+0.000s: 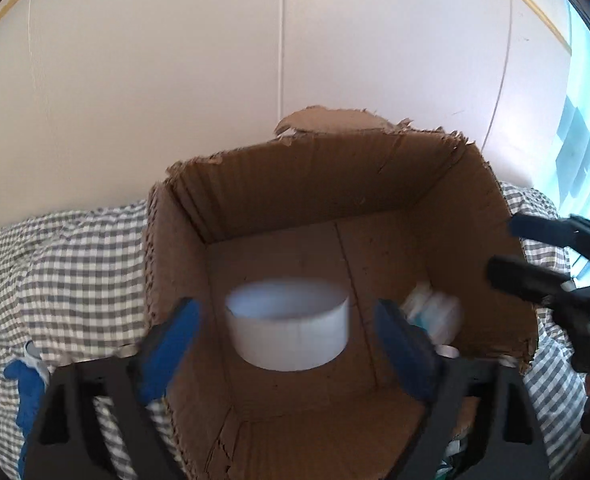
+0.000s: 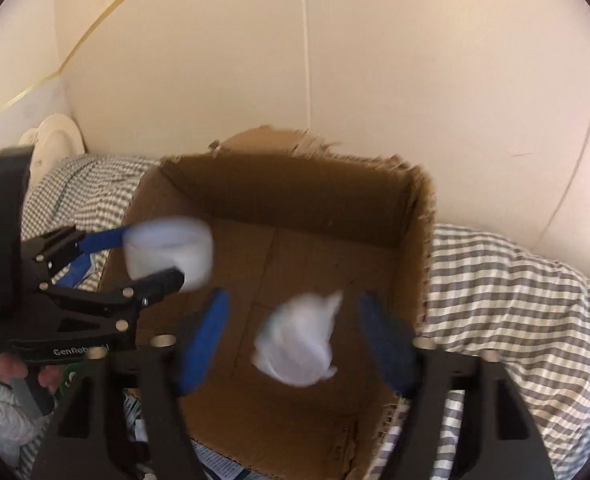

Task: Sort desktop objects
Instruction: 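Carry the cup and bunny over the cardboard box and release both inside, then grasp the grey tube with the left gripper while the right gripper grasps the leaflet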

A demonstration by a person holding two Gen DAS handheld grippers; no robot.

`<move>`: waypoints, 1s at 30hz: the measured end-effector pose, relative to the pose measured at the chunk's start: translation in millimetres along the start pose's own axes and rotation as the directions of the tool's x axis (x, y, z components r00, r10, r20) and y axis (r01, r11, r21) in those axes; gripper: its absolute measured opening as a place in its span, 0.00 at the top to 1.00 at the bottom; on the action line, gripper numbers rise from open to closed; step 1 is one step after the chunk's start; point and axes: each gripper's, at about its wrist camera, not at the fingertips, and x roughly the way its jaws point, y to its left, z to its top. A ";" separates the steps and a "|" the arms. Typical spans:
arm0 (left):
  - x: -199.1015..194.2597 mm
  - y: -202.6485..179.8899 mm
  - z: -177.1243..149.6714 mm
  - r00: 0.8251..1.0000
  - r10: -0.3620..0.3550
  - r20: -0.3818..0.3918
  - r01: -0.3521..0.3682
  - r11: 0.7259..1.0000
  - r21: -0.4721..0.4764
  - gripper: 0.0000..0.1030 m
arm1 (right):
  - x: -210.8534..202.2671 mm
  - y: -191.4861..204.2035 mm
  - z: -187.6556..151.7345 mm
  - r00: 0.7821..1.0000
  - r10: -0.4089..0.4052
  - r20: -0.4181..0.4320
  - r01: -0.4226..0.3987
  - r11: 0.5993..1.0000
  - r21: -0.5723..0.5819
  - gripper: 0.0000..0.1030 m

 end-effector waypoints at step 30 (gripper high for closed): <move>-198.2 -26.2 -170.3 0.996 0.035 -0.076 -0.032 0.999 0.043 0.02 | -212.4 97.2 -129.6 0.997 0.080 -0.018 -0.081 0.991 -0.104 0.27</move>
